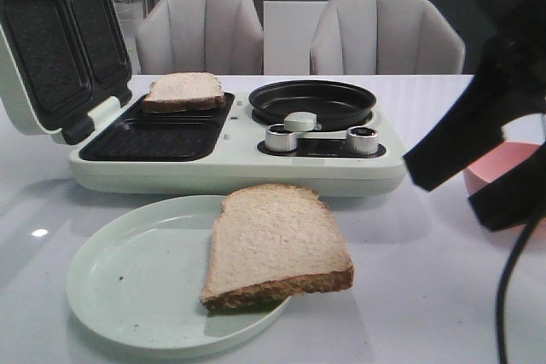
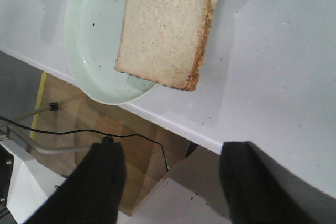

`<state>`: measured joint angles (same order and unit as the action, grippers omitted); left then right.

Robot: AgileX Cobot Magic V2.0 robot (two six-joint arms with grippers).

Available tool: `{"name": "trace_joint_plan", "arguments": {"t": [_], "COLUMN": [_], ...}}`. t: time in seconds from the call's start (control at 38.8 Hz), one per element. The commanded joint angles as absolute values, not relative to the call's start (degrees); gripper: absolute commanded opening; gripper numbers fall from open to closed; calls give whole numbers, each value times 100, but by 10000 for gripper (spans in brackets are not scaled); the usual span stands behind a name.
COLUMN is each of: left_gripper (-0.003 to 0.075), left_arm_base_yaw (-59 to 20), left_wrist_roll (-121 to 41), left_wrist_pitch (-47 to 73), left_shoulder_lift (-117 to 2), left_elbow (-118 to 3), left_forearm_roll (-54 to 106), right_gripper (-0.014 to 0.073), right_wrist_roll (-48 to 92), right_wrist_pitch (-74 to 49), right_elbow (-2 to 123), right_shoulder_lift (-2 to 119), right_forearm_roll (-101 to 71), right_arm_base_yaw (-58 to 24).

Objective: Make breakfast with bread and shrimp
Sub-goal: 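Grasp the remaining bread slice on the plate with the right gripper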

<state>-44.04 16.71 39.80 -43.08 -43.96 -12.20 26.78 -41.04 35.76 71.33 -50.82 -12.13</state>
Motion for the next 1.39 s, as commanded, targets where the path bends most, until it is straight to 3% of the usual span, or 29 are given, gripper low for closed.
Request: {"name": "trace_joint_plan", "arguments": {"t": [0.0, 0.21, 0.72, 1.08, 1.21, 1.37], "left_gripper": [362, 362, 362, 362, 362, 362], "left_arm_base_yaw": [-4441, -4441, -4441, -4441, -4441, -4441], "left_wrist_roll": [1675, 1675, 1675, 1675, 1675, 1675], "left_wrist_pitch": [3538, 3517, 3517, 3517, 3517, 3517], "left_shoulder_lift": [-4281, -4281, -4281, -4281, -4281, -4281], "left_elbow": [-4551, -4551, -4551, -4551, -4551, -4551], "left_forearm_roll": [-1252, -1252, -1252, -1252, -1252, -1252], "right_gripper": [508, 506, 497, 146, 80, 64], "right_wrist_roll": [2827, 2827, 2855, 2914, 2955, 3009], "right_wrist_pitch": [-3655, -3394, -3913, -3981, -4017, -4174], "right_elbow": [3776, 4153, 5314, 5362, 5362, 5362], "right_shoulder_lift": [7522, 8509, 9908, 9918, 9841, 9491], "right_forearm_roll": [-5591, -5670, -5779, -5779, -5779, -5769], "right_arm_base_yaw": [-1554, -1950, -1969, -1969, -1969, -1969]}}
